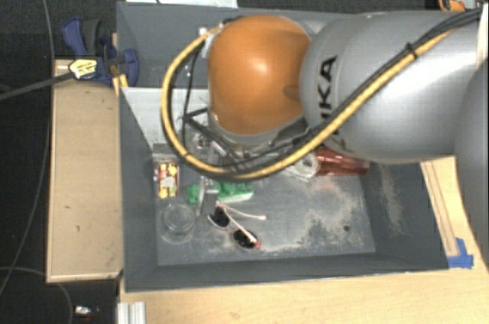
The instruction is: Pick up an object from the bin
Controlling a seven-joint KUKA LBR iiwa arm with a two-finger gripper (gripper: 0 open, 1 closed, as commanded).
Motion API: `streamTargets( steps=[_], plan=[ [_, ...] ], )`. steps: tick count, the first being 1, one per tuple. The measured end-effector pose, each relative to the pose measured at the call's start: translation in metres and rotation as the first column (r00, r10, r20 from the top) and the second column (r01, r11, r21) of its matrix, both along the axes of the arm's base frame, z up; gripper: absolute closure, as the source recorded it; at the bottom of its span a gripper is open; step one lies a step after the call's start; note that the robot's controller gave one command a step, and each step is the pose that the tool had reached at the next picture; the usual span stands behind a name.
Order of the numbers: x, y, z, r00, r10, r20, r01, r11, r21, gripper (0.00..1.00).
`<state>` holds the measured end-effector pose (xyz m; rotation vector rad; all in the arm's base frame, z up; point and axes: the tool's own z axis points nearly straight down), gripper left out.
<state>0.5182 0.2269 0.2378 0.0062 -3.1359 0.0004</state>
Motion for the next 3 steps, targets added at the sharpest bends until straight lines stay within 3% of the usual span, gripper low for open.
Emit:
streamTargets(
  steps=[1,2,3],
  plan=[
    [0.002,-0.002,0.005,1.000,-0.007,0.008,0.007,1.000,0.002,0.00],
    [0.018,-0.036,-0.090,0.985,-0.171,0.009,0.171,0.985,0.003,0.00],
    [0.026,-0.088,-0.169,1.000,0.013,0.008,-0.013,1.000,0.001,0.00]
  ],
)
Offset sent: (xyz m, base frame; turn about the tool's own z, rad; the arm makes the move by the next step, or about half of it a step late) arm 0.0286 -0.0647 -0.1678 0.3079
